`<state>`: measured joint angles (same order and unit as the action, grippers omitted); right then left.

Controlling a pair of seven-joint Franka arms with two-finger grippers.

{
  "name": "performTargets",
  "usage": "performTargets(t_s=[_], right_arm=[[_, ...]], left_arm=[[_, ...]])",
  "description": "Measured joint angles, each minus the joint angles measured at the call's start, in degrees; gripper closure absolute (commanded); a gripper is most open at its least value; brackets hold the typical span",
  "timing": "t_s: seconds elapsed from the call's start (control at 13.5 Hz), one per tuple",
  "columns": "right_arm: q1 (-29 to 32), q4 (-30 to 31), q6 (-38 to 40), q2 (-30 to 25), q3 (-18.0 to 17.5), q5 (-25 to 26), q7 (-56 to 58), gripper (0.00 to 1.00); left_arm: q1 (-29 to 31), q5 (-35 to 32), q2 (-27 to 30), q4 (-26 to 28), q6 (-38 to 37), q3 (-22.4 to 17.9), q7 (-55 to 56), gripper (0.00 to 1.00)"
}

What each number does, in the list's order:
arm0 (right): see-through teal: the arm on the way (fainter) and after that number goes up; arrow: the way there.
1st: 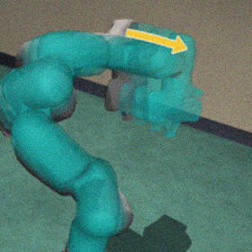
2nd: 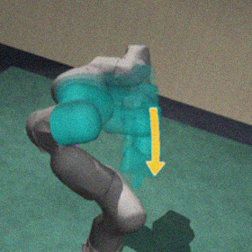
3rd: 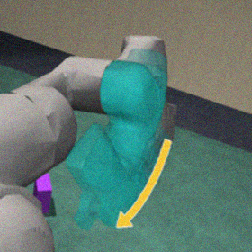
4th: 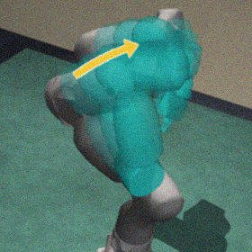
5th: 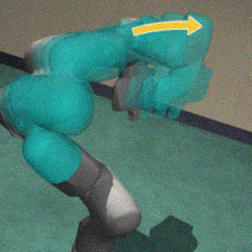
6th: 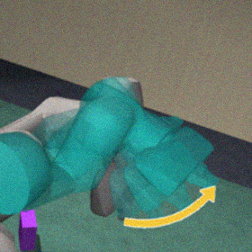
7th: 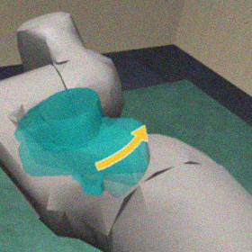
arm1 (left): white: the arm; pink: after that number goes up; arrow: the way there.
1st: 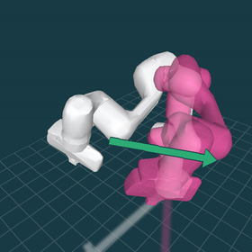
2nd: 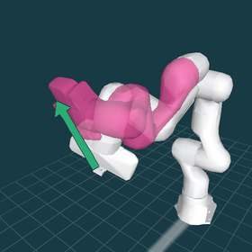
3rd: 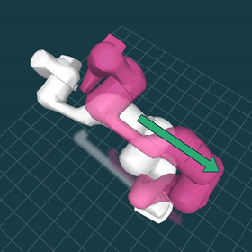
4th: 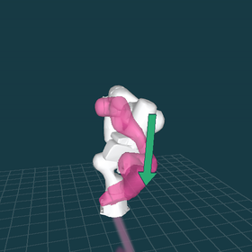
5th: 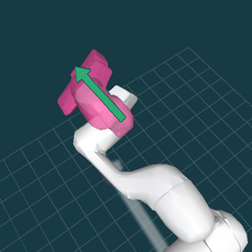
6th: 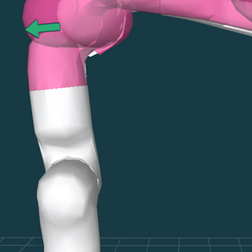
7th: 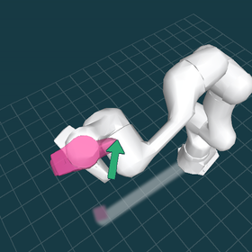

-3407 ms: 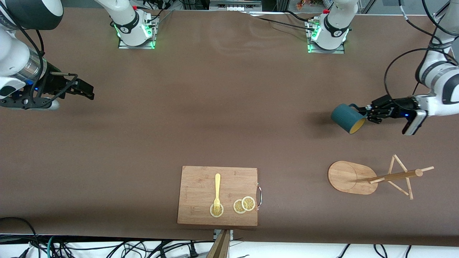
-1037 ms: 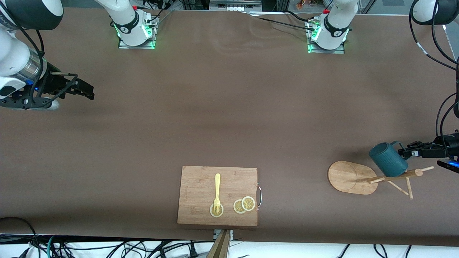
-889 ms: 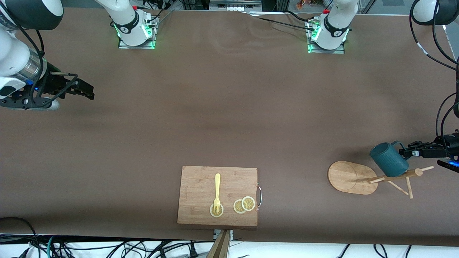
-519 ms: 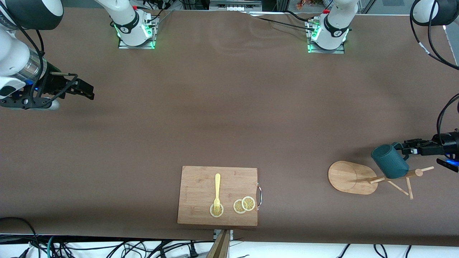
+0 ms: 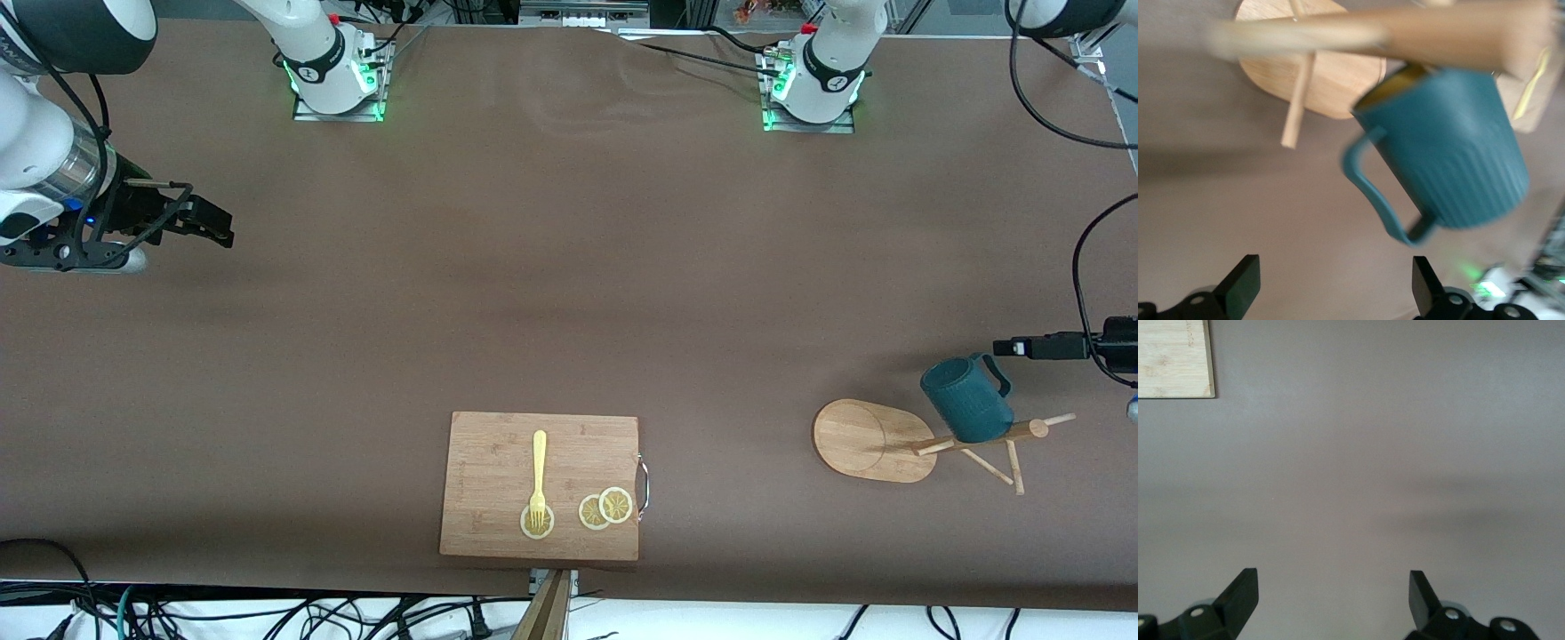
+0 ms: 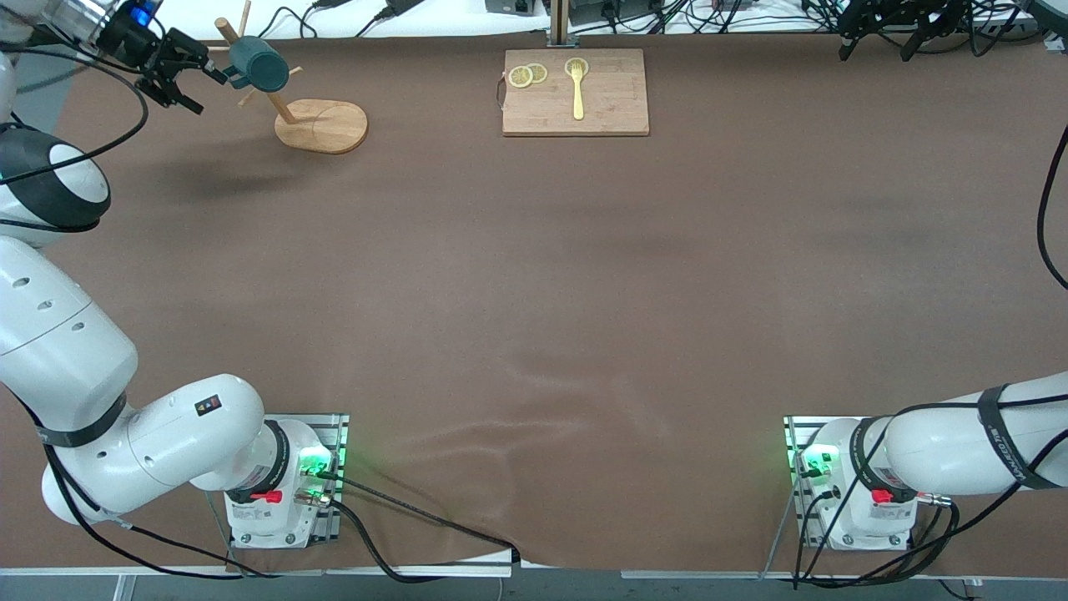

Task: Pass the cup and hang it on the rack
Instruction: 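Open the left gripper and raise it away from the rack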

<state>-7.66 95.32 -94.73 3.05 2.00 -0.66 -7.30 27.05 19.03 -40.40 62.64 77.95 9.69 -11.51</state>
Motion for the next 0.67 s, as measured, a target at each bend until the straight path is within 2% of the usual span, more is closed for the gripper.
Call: performTargets(t_s=[0.22,0.44,0.67], right_arm=[[0.0,0.0,0.0,0.0,0.0,0.0,0.0,0.0],[0.0,0.0,0.0,0.0,0.0,0.0,0.0,0.0],[0.0,0.0,0.0,0.0,-0.1,0.0,0.0,0.0]], left_arm=[[-6.9,-9.9,6.3,0.1,-3.3,0.0,0.1,0.0],[-13.9,-15.0,10.7,2.1,-4.1,0.0,1.0,0.0],[-23.0,-20.8,13.4,5.8,-3.5,0.0,8.5,0.0]])
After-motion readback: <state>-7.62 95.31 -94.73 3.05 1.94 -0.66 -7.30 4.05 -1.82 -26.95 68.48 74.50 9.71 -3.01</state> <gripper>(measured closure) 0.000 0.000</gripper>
